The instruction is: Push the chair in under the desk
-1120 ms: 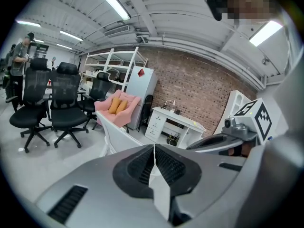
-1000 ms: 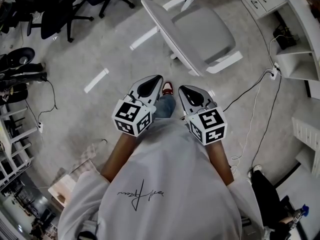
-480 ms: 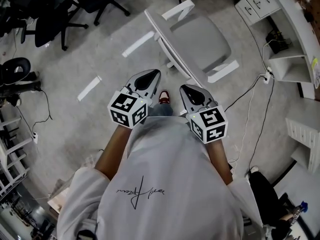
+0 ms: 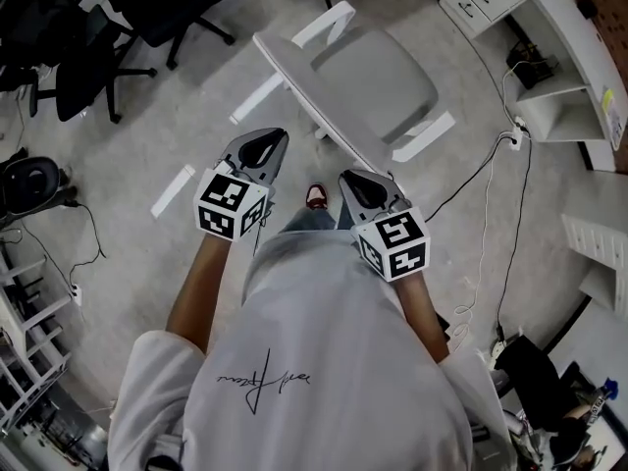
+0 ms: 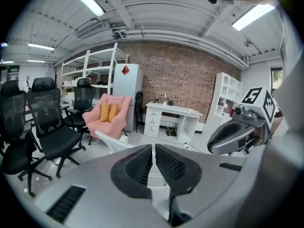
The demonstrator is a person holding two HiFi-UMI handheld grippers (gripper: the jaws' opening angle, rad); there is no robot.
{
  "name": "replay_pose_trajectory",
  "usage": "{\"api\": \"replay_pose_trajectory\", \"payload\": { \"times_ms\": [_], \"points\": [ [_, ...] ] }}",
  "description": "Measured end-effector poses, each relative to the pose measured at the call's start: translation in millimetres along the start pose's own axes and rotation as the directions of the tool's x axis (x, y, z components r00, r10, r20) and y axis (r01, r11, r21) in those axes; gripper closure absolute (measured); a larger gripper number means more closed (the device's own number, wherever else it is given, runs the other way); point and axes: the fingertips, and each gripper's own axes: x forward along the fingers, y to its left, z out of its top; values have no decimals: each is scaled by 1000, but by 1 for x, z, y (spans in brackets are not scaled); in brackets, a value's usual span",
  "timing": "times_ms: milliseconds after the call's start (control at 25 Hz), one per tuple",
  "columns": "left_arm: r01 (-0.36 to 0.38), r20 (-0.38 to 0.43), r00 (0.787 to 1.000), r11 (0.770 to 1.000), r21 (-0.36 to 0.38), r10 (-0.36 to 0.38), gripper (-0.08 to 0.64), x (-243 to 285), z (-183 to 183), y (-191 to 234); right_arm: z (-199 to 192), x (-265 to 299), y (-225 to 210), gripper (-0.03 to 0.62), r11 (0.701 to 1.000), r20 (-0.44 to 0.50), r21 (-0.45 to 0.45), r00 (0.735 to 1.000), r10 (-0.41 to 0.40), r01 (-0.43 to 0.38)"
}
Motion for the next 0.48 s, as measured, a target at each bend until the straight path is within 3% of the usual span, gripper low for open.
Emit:
{"api": "replay_pose_trajectory", "payload": {
  "times_ms": [80,160,320,400,480],
  "points": [
    [-27,-6,1000,999,42,27,555,5,4,4,2,1,-8,566,1000,-4,2,1000,-4,4],
    [-63,-8,998,989,132,65,555,9,10,8,5,4,-16,566,1000,-4,-7,1000,-2,2],
    [-59,-55,995,942,331,82,555,21,23,19,14,14,-25,565,1000,-2,-10,1000,-18,18],
    [-65,-85,989,878,474,119,555,27,25,27,11,17,-27,565,999,-21,0,999,-32,32],
    [-51,-110,983,790,611,149,555,33,21,33,4,21,-27,565,999,-43,6,998,-35,35]
  ]
}}
